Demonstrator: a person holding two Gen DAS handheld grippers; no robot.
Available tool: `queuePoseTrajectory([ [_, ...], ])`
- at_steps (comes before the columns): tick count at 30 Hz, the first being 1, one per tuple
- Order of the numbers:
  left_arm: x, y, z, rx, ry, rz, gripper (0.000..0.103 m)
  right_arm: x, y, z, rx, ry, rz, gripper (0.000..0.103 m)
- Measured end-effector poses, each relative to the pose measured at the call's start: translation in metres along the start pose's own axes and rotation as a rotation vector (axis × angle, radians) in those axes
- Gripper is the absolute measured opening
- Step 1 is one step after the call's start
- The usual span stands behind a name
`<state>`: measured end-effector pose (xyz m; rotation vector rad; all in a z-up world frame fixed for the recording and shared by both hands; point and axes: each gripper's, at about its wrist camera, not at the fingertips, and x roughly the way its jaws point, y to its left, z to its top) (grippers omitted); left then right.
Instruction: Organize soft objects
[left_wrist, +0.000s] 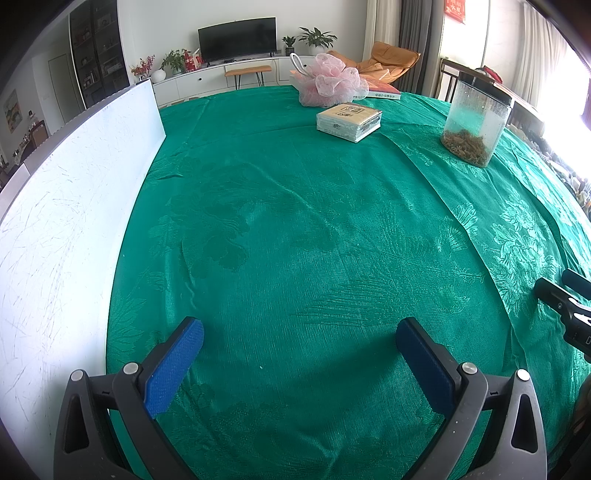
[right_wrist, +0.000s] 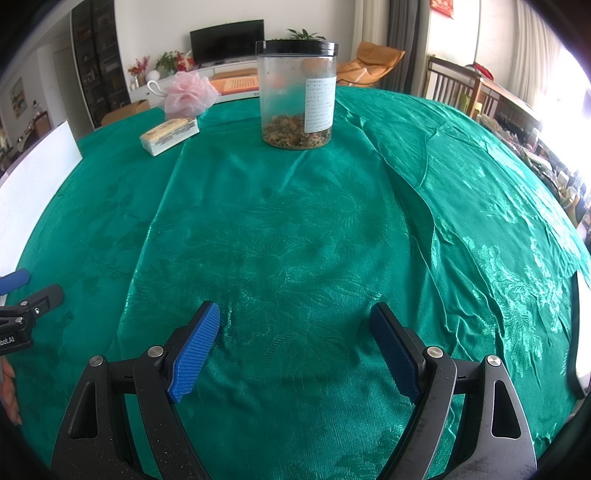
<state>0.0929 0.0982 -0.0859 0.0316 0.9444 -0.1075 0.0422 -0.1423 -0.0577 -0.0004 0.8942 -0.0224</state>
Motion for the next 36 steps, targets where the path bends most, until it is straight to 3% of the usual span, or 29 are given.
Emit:
queuePoseTrajectory([
  [21, 0.0, 0.0, 0.0, -0.001, 0.0, 0.001, 0.103, 0.002, -0.001, 0.004, -0.008, 0.023, 0.013, 0.087],
  [23, 0.0, 0.0, 0.0, -0.001, 0.0, 0.001, 0.103, 0.007, -0.001, 0.017, 0.028, 0.076, 0.023, 0.086],
  [26, 0.0, 0.0, 0.0, -0.001, 0.0, 0.0, 0.103, 0.016, 0.012, 0.055, 0.095, 0.093, 0.155, 0.087],
  [30, 0.0, 0.0, 0.0, 0.0, 0.0, -0.001, 0.103, 0.059, 0.064, 0.121, 0.095, 0.182, 0.332, 0.085],
  [33, 0.0, 0.0, 0.0, 0.001, 0.0, -0.003, 0.103, 0.099, 0.099, 0.162, 0.117, 0.204, 0.324, 0.085],
  [36, -0.001, 0.001, 0.0, 0.002, 0.0, -0.004, 0.103, 0.131, 0.114, 0.188, 0.217, 0.201, 0.29, 0.085],
])
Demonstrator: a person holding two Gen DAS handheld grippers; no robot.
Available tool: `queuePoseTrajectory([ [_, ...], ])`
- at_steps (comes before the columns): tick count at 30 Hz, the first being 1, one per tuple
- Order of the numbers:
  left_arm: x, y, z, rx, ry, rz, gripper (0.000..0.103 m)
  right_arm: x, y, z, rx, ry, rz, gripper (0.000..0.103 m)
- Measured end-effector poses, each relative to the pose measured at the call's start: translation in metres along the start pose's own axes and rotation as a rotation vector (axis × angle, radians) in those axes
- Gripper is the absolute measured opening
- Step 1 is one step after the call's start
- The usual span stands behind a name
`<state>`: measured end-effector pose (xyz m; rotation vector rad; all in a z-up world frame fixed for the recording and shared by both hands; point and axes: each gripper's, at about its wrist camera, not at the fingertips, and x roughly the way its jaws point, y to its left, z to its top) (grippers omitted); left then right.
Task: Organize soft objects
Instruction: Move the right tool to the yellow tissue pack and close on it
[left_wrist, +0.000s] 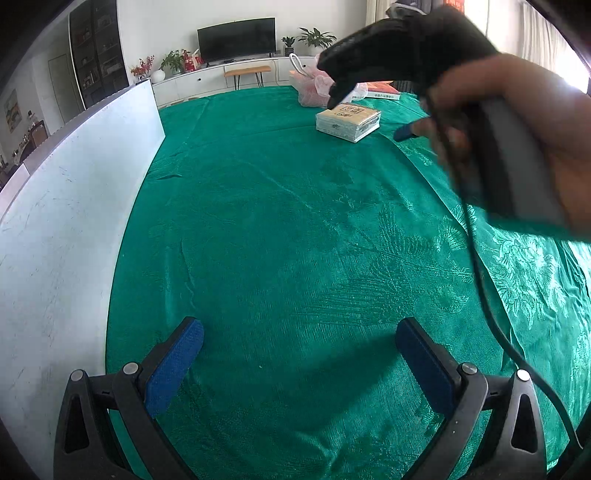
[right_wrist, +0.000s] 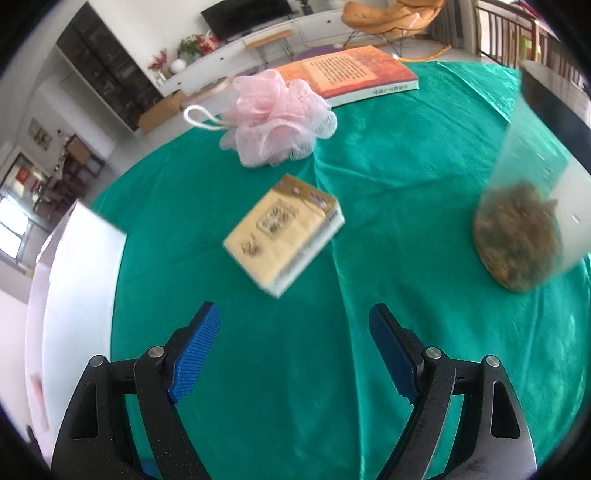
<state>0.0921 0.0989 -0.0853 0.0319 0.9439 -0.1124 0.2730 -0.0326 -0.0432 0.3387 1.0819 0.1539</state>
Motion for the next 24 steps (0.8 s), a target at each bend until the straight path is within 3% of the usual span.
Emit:
queuePoseTrajectory([
  [2, 0.0, 0.0, 0.0, 0.0, 0.0, 0.0, 0.103, 0.014, 0.002, 0.014, 0.078, -0.017, -0.006, 0.085],
  [4, 0.0, 0.0, 0.0, 0.0, 0.0, 0.0, 0.103, 0.026, 0.011, 0.024, 0.074, -0.027, -0.052, 0.087],
  [7, 0.0, 0.0, 0.001, 0.0, 0.0, 0.001, 0.103, 0.037, 0.033, 0.023, -0.122, -0.002, -0.17, 0.083],
  [9, 0.0, 0.0, 0.001, 0.0, 0.0, 0.001, 0.103, 0.03, 0.036, 0.009, -0.211, -0.037, -0.178, 0.07],
  [13, 0.0, 0.0, 0.0, 0.0, 0.0, 0.001, 0.103, -0.005, 0.018, -0.031, -0.286, -0.077, -0.18, 0.065],
  [18, 0.0, 0.0, 0.0, 0.0, 0.0, 0.001, 0.103, -0.071, -0.039, -0.094, -0.353, -0.126, -0.204, 0.065],
  [21, 0.0, 0.0, 0.001, 0.0, 0.0, 0.002, 0.103, -0.105, -0.092, -0.122, -0.297, -0.142, -0.239, 0.066],
  [24, 0.002, 0.0, 0.002, 0.0, 0.0, 0.004, 0.103, -0.124, -0.144, -0.129, -0.207, -0.176, -0.293, 0.066],
])
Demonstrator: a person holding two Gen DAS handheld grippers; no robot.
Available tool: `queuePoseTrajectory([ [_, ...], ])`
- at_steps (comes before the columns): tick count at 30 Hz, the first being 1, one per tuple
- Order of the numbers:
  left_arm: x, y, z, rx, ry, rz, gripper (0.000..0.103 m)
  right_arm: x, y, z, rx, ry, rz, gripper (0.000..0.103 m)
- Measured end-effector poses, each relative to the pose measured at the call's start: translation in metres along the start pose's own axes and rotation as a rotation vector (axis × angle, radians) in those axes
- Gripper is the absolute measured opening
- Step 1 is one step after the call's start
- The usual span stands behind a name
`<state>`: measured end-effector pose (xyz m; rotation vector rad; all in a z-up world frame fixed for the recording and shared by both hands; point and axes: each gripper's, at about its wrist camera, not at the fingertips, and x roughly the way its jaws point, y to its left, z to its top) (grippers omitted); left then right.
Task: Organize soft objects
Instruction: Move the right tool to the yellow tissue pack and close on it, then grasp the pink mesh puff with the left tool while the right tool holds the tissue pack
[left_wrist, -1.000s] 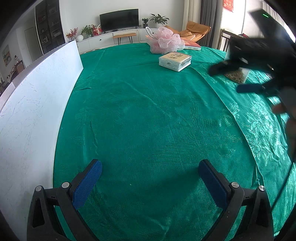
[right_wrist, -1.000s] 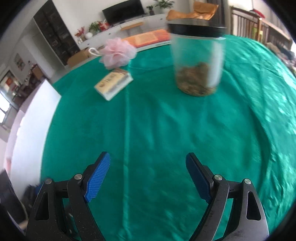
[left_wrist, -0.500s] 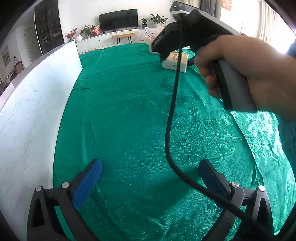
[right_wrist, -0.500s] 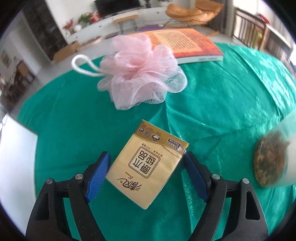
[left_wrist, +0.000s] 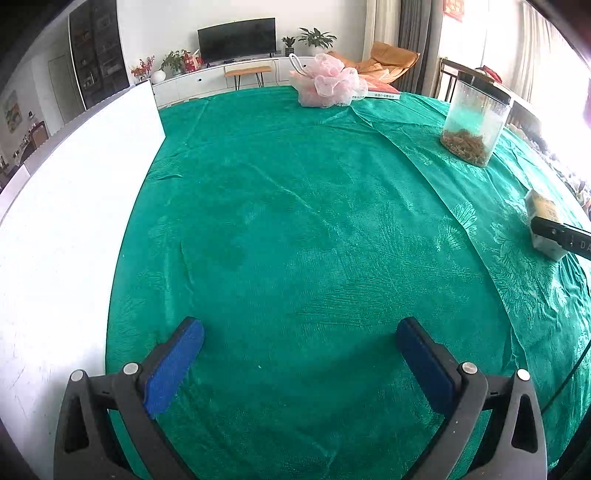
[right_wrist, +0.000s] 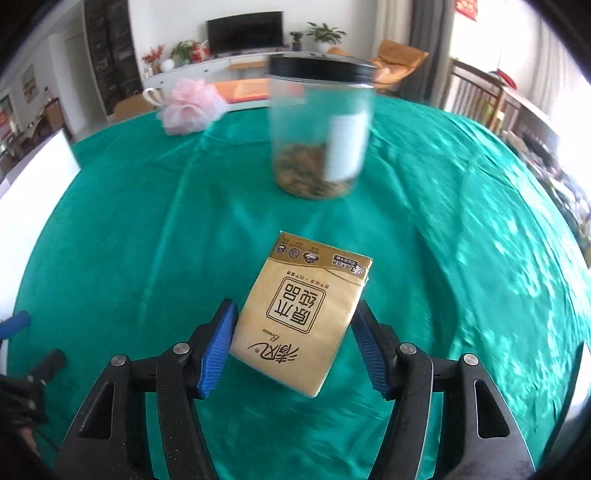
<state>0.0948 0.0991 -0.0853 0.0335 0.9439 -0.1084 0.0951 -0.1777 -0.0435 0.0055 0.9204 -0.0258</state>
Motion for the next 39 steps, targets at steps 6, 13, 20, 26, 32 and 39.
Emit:
queuePoseTrajectory([
  [6, 0.0, -0.002, -0.001, 0.0, -0.001, -0.001, 0.103, 0.004, -0.039, 0.013, 0.105, -0.045, -0.03, 0.066],
  [13, 0.0, -0.002, -0.002, -0.002, -0.001, 0.002, 0.103, 0.009, -0.042, 0.007, 0.129, -0.05, 0.01, 0.068],
  [20, 0.0, -0.002, -0.001, -0.002, -0.001, 0.002, 0.103, 0.013, -0.042, 0.006, 0.14, -0.057, 0.005, 0.071],
  [26, 0.001, -0.002, -0.001, -0.003, 0.002, 0.0, 0.103, 0.018, -0.037, 0.005, 0.116, -0.031, -0.026, 0.081],
  [32, 0.01, -0.004, 0.041, -0.061, 0.087, -0.054, 0.103, 0.02, -0.032, 0.005, 0.088, -0.016, -0.048, 0.083],
  [39, 0.023, -0.032, 0.186, 0.087, -0.065, -0.134, 0.103, 0.021, -0.03, 0.004, 0.076, -0.012, -0.051, 0.085],
])
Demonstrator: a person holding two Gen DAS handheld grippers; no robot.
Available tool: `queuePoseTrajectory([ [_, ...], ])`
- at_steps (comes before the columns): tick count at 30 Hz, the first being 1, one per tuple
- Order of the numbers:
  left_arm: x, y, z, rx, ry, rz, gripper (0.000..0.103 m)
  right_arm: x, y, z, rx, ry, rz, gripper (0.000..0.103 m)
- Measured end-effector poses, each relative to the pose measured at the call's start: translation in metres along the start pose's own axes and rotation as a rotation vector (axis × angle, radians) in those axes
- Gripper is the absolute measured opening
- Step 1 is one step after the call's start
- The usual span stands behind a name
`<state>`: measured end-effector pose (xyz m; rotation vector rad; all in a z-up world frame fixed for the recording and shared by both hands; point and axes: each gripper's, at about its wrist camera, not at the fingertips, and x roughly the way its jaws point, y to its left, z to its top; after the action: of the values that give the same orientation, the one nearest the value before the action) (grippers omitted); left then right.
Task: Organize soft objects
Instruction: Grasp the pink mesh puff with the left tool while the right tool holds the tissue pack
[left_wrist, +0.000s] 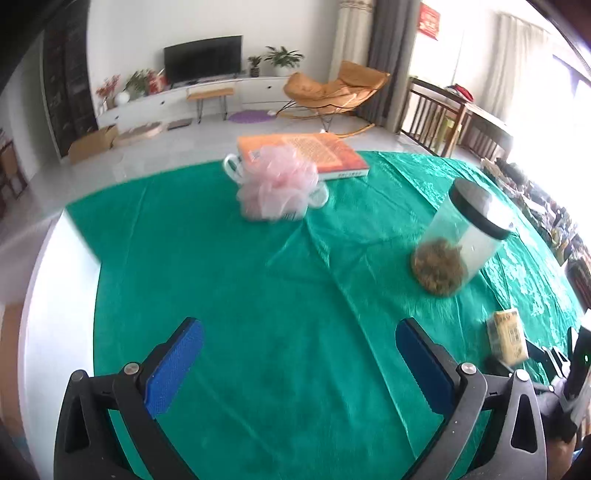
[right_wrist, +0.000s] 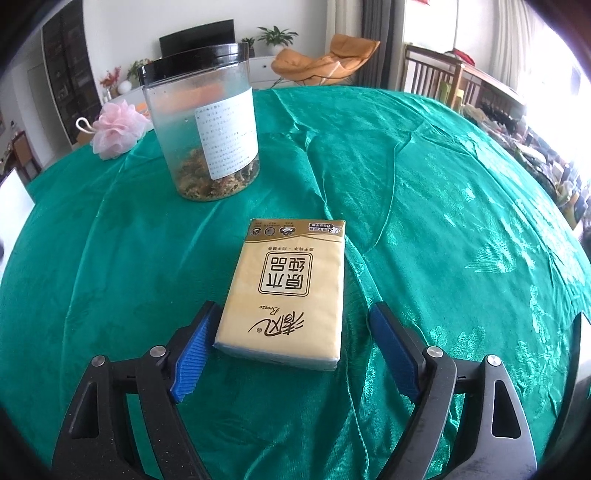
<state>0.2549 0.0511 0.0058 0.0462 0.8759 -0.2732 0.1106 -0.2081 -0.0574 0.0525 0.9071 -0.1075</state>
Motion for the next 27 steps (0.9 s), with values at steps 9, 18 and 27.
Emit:
queuePoseTrajectory([
  [9, 0.099, 0.009, 0.105, 0.048, 0.036, 0.067, 0.103, 0.0, 0.0, 0.0, -0.002, 0.001, -0.001, 0.086],
  [18, 0.172, 0.036, 0.12, -0.078, 0.078, 0.066, 0.032, 0.0, 0.0, 0.0, -0.004, 0.003, 0.005, 0.088],
  [27, 0.03, 0.02, 0.051, -0.003, 0.008, -0.121, 0.028, -0.019, -0.023, 0.005, 0.05, 0.025, 0.104, 0.054],
])
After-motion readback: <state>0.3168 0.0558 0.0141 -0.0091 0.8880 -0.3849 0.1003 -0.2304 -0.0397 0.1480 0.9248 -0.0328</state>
